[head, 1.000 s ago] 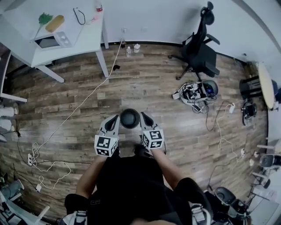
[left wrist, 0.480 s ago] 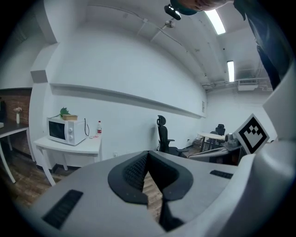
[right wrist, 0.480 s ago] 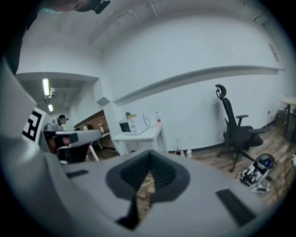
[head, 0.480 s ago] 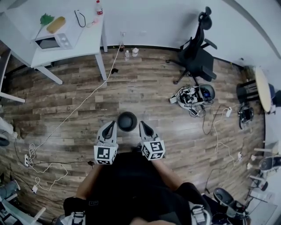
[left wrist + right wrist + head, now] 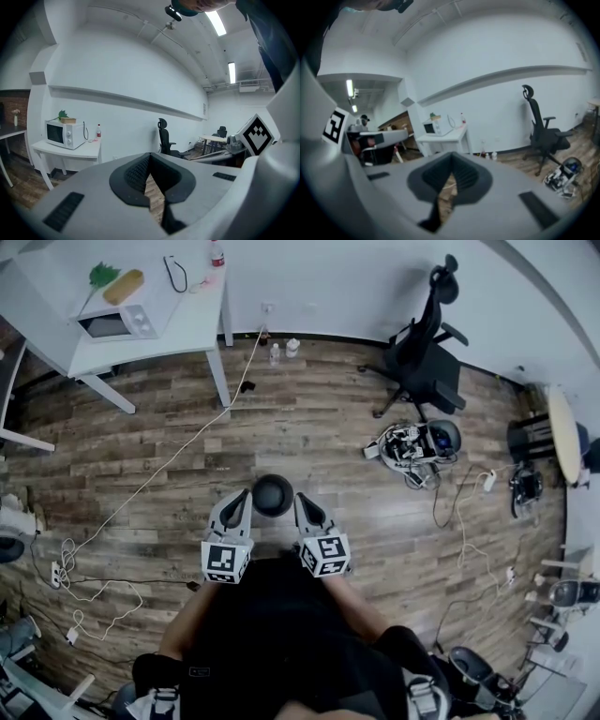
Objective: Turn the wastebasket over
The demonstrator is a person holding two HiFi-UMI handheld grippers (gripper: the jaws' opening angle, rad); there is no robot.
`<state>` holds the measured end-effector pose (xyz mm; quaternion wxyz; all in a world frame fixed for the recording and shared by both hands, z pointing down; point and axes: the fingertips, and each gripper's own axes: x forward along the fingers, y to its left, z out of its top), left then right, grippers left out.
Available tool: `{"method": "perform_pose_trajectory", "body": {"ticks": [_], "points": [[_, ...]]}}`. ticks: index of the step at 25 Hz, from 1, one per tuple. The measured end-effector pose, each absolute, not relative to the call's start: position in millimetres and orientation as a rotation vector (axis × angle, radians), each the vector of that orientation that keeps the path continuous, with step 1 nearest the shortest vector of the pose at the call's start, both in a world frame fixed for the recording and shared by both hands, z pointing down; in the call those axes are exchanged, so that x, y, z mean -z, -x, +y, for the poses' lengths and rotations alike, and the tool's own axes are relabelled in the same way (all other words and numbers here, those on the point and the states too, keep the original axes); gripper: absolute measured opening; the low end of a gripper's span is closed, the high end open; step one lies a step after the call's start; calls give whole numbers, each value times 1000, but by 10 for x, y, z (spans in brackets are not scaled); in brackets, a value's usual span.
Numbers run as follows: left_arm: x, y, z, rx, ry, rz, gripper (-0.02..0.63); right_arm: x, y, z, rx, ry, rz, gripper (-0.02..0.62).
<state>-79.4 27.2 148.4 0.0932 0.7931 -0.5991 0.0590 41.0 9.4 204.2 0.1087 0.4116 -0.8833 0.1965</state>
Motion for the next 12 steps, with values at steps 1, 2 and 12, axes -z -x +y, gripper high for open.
{"method": "perform_pose_trajectory", "body": {"ticks": [1,2,12], "points": [[-1494,802,274,-178,-2348,-1781,35,-2052,-411,98,-580,-1208,-2597,32],[-1497,809,279,-180,-2344,-1784,35,-2060,-411,107,-583,-1205,-2595,32],[-1544,730,386,-177,-2331,-1768,35,-2082,-439,217,-588,-1181,-2590,32]]}}
